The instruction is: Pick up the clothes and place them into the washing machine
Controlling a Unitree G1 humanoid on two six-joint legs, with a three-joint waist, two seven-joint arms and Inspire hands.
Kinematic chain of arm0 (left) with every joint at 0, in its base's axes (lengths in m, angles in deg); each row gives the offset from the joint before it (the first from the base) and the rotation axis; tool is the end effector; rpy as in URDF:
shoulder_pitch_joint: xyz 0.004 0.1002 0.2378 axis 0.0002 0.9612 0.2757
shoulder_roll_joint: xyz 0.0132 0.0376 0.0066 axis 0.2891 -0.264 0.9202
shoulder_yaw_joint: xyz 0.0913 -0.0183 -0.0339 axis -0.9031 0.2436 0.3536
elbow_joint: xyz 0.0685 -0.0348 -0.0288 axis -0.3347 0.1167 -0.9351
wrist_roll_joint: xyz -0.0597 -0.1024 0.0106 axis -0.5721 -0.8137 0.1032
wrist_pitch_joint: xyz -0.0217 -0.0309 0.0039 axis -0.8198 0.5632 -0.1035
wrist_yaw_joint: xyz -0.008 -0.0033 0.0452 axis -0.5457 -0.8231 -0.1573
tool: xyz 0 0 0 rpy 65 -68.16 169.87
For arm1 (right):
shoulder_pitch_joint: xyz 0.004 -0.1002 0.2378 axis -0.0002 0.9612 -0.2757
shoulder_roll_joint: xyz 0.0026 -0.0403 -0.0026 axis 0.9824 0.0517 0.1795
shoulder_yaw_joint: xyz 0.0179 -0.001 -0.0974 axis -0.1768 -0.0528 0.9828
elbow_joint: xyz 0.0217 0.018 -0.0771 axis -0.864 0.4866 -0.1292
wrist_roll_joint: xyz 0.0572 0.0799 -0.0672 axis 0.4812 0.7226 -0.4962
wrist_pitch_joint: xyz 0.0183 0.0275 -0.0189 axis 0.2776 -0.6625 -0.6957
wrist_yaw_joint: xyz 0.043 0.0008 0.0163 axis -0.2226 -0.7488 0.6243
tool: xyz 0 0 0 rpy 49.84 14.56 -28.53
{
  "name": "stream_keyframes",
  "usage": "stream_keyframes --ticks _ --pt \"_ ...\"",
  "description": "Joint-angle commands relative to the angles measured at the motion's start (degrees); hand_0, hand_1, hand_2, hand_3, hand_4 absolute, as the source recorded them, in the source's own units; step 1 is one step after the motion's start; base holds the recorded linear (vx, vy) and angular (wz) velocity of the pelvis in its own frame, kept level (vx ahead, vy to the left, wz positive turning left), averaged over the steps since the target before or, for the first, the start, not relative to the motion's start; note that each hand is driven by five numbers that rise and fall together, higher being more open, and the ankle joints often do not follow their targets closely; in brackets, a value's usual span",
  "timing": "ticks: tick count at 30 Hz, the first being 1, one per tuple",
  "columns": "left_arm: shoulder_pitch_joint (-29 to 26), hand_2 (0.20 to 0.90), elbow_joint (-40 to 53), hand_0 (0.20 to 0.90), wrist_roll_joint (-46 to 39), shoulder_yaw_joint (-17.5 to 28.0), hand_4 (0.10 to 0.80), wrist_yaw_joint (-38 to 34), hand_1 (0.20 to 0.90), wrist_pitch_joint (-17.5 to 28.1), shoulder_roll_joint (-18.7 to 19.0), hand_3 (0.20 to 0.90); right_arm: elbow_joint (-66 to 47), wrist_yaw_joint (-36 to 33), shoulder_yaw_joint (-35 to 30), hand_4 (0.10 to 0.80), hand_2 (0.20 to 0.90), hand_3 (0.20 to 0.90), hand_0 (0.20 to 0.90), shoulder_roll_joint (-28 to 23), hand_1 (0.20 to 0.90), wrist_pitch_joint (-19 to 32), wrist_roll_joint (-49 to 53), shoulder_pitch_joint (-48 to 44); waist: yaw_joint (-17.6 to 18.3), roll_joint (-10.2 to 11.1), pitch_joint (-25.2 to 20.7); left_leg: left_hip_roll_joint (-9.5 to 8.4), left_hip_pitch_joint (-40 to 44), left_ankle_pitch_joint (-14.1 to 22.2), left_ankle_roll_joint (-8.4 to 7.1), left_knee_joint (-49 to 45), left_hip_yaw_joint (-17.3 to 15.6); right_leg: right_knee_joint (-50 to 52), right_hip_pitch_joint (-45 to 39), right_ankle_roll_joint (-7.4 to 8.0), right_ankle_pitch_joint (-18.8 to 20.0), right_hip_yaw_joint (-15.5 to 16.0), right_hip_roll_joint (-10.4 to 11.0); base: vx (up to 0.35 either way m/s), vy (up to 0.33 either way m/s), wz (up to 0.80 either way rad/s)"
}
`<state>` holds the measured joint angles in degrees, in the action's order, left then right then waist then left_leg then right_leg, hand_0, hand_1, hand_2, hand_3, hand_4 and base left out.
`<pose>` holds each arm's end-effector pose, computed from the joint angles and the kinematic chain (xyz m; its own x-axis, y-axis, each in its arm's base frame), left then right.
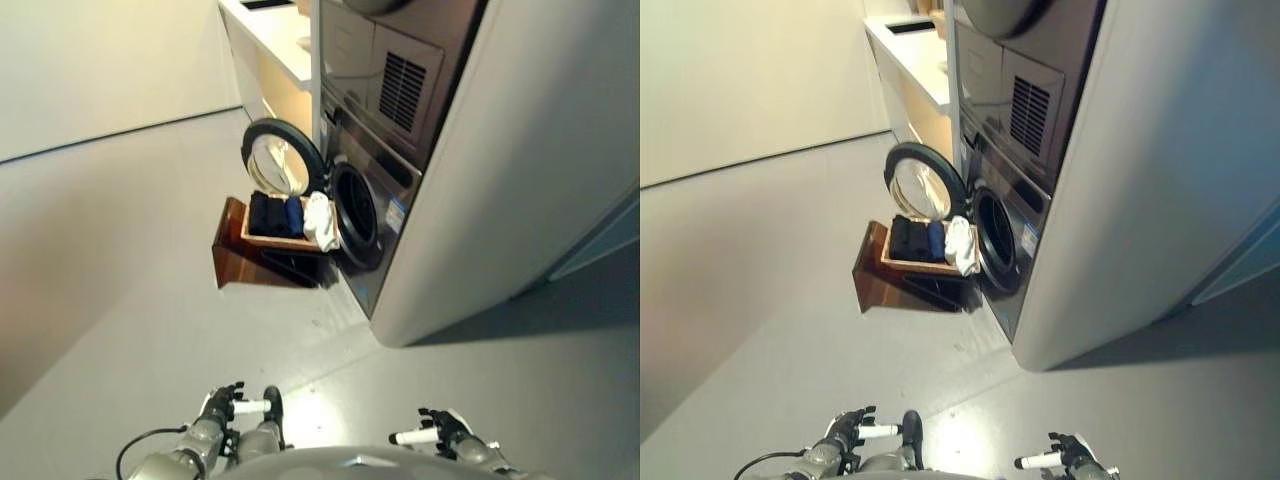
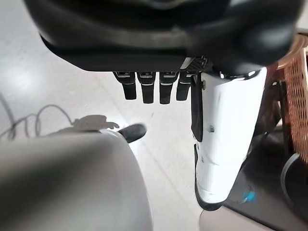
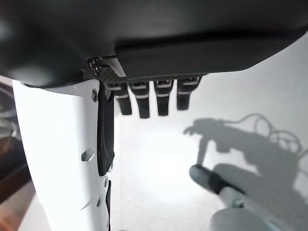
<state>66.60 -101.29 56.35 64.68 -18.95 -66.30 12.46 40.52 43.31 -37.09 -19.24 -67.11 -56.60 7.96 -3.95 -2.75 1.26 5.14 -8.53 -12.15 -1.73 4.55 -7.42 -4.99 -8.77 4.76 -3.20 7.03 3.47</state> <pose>0.0934 0.1944 -0.1326 0.4217 0.1563 -0.8932 0.1320 0.9640 0.2310 0.0730 -0.2375 -0.1281 0.3505 -0.2093 -0.9129 -0.2554 0.9164 -0.3082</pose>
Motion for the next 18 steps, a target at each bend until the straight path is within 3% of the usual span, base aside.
stream_keyframes --ticks 1,3,5,6,9,11,13,14,15,17,18 --pt "-0.63 0.900 0.35 0.900 0.93 -0.35 0.800 -0.78 0.900 1.36 3.24 0.900 -0.64 -0.37 -0.92 0.800 0.900 0.900 0.900 1.55 0.900 1.60 2.18 -3.27 -0.56 4.81 -0.63 -3.10 -2.93 3.42 -0.28 -1.61 1.35 5.81 -1.67 1.54 -2.00 -3.45 4.17 0.342 0.244 -0.28" --pt "-0.68 0.900 0.32 0.900 1.21 -0.60 0.800 -0.59 0.900 1.37 3.66 0.900 -0.67 -0.22 -1.00 0.800 0.900 0.900 0.900 1.77 0.900 1.60 2.27 -3.16 -0.36 5.25 -0.70 -3.89 -2.31 4.54 0.48 -2.30 0.64 9.18 -0.51 2.18 -0.40 -4.20 5.07 0.195 0.168 -0.04" --pt "-0.79 0.900 0.61 0.900 1.99 -1.08 0.800 0.11 0.900 1.37 4.07 0.900 -0.88 0.49 -1.24 0.800 0.900 0.900 0.900 1.54 0.900 1.77 2.48 -3.02 -0.14 5.88 -0.56 -5.80 -1.35 7.38 2.52 -3.94 -0.05 15.94 1.62 2.98 4.48 -5.69 6.55 0.300 0.292 0.01" --pt "-1.31 0.900 1.13 0.900 3.01 -1.39 0.800 0.43 0.900 1.33 4.93 0.900 -0.28 0.76 -1.30 0.800 0.900 0.900 0.900 1.17 0.900 1.59 1.29 -3.08 0.62 5.70 0.30 -7.44 0.77 9.67 4.40 -4.92 0.58 25.49 5.67 2.96 10.05 -6.63 7.11 0.257 0.270 -0.10" --pt "-2.35 0.900 2.08 0.900 4.00 -1.69 0.800 0.61 0.900 1.14 5.95 0.900 -0.41 0.18 0.45 0.800 0.900 0.900 0.900 0.30 0.900 1.48 -3.05 -3.86 1.32 4.54 1.86 -7.49 2.91 10.90 5.57 -5.24 1.32 33.08 9.67 2.65 12.39 -6.23 6.17 0.225 0.221 0.11" --pt "-3.20 0.900 3.26 0.900 5.45 -2.48 0.800 0.69 0.900 1.02 6.57 0.900 -1.29 -1.03 5.11 0.800 0.900 0.900 0.900 -0.73 0.900 1.02 -12.07 -4.46 2.28 3.45 3.17 -7.25 5.39 11.96 5.76 -4.69 2.35 35.94 14.08 1.60 9.71 -4.45 5.18 0.300 0.167 0.10" --pt "-3.97 0.900 3.98 0.900 4.83 -1.66 0.800 1.13 0.900 0.96 6.85 0.900 -1.68 -0.80 7.02 0.800 0.900 0.900 0.900 -1.74 0.900 1.00 -16.15 -4.46 3.67 2.63 4.03 -6.88 8.14 13.07 5.20 -3.90 3.64 31.95 17.87 0.14 4.64 -1.71 4.17 0.421 0.080 -0.18" --pt "-4.44 0.900 4.61 0.900 4.50 -1.63 0.800 1.65 0.900 1.47 6.73 0.900 -1.25 -0.79 6.55 0.800 0.900 0.900 0.900 -2.37 0.900 0.91 -16.63 -4.27 4.64 3.30 4.22 -8.05 10.54 14.59 4.56 -3.16 4.52 23.35 20.68 0.00 4.57 0.49 3.69 0.568 -0.009 -0.16" --pt "-4.65 0.900 4.72 0.900 4.21 -1.57 0.800 1.79 0.900 1.79 6.45 0.900 -0.93 -0.63 5.31 0.800 0.900 0.900 0.900 -2.42 0.900 0.70 -15.31 -4.16 5.46 4.21 4.24 -9.24 12.76 15.92 4.13 -2.41 5.26 15.57 21.92 0.65 6.59 2.06 3.76 0.466 -0.025 0.06" --pt "-4.93 0.900 4.60 0.900 4.10 -1.55 0.800 1.78 0.900 1.88 6.26 0.900 -0.67 -0.64 4.63 0.800 0.900 0.900 0.900 -2.32 0.900 0.37 -14.81 -4.16 6.06 4.25 4.73 -9.27 14.83 16.79 3.77 -1.68 6.22 10.71 20.72 1.44 8.67 3.45 3.59 0.373 -0.032 0.48" --pt "-5.15 0.900 4.66 0.900 4.69 -2.01 0.800 1.50 0.900 2.16 5.74 0.900 -0.71 -0.58 4.49 0.800 0.900 0.900 0.900 -2.01 0.900 0.11 -15.21 -4.32 6.74 4.97 4.61 -9.82 17.05 18.59 3.22 -1.31 6.82 4.36 22.38 2.62 12.19 5.33 3.20 0.399 -0.023 0.58"
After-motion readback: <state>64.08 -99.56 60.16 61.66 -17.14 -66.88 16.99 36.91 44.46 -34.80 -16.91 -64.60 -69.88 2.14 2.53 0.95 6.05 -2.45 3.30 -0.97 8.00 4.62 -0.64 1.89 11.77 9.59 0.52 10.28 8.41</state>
